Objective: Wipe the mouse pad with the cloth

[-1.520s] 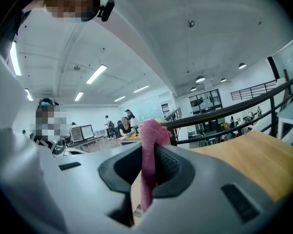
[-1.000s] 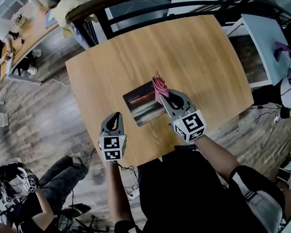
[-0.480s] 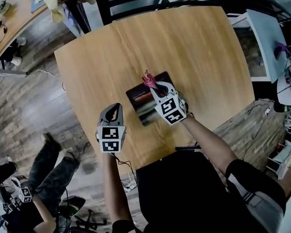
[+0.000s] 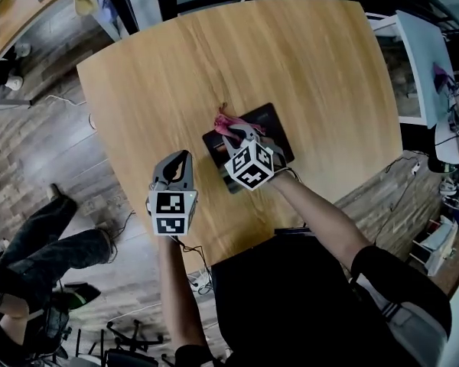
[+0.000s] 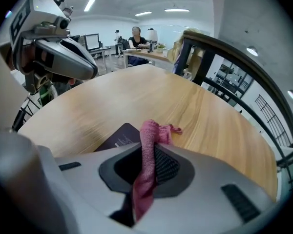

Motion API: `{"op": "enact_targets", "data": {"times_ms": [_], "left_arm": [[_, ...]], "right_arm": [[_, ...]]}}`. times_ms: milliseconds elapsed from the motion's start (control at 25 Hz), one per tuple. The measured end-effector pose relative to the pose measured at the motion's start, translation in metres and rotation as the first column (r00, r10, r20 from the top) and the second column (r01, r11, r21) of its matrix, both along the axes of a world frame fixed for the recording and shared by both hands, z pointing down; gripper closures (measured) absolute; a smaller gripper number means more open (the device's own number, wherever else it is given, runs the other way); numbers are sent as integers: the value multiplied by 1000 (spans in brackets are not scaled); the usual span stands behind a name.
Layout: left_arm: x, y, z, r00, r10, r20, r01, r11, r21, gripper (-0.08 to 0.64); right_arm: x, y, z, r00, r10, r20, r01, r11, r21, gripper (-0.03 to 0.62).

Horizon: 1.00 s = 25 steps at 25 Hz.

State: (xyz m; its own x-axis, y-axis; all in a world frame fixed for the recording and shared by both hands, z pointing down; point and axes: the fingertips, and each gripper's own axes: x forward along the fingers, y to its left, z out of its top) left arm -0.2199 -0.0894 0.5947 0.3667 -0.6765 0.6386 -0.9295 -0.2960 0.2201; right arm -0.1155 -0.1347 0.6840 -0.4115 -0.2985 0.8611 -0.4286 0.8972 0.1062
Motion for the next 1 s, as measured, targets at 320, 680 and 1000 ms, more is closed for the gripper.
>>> {"op": "enact_targets", "data": {"times_ms": [320,680,1000], "left_arm": [[0,0,6,1000,20,3,-20,1000,-10,535],[10,-15,15,995,92,35,-91,996,-23,535],[25,-27,18,988,146,48,-145,989,-39,535]], "right_arm": [[-29,28,1,970,-239,-39,241,969,52,532],[-37,64,3,864,-501,-58,503,863,41,533],[-27,89,-1,778,-626,-59,629,775,60,532]]}}
